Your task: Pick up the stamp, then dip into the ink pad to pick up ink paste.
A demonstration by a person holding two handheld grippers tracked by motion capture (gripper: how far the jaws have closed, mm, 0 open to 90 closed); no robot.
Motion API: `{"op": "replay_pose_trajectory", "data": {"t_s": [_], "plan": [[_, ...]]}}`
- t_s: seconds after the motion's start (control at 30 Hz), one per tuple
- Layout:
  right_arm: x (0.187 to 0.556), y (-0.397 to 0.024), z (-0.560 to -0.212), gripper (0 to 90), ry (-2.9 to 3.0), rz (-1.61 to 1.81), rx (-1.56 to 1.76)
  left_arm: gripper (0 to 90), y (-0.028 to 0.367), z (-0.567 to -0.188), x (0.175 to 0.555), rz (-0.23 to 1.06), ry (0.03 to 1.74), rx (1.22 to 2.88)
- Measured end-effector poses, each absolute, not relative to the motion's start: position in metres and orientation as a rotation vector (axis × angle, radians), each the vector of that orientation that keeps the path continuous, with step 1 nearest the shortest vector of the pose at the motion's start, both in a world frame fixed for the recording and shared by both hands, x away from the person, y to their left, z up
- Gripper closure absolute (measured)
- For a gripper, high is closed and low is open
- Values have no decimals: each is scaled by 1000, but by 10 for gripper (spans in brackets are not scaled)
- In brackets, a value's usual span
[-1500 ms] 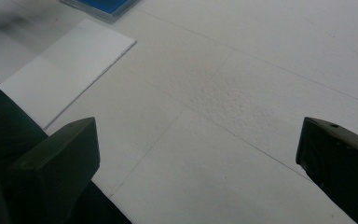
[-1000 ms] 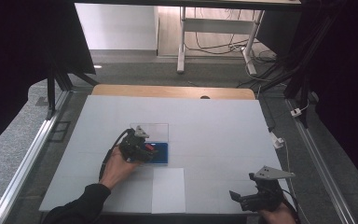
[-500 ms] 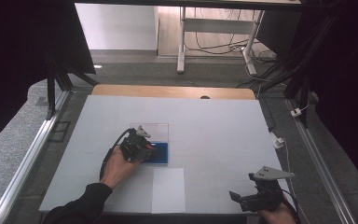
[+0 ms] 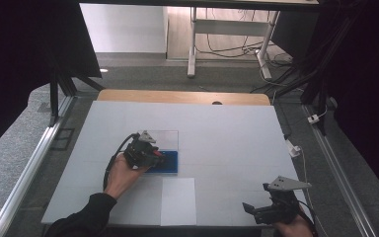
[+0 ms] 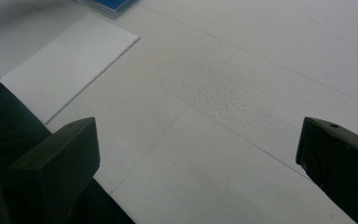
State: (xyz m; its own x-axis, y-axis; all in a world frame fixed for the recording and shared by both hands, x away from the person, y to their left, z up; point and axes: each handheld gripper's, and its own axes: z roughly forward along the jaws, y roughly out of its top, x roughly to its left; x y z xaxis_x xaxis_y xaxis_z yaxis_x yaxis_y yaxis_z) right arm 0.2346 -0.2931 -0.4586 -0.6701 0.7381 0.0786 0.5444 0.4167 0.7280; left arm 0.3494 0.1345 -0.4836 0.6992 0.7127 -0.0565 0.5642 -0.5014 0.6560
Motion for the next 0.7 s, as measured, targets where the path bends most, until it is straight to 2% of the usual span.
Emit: {"op": "replay_pose_trajectory", "data": {"t_s": [0.7], "plan": [[235, -293, -459, 0, 2428, 1095, 1123, 577, 126, -473, 347, 296, 900, 2208]]}}
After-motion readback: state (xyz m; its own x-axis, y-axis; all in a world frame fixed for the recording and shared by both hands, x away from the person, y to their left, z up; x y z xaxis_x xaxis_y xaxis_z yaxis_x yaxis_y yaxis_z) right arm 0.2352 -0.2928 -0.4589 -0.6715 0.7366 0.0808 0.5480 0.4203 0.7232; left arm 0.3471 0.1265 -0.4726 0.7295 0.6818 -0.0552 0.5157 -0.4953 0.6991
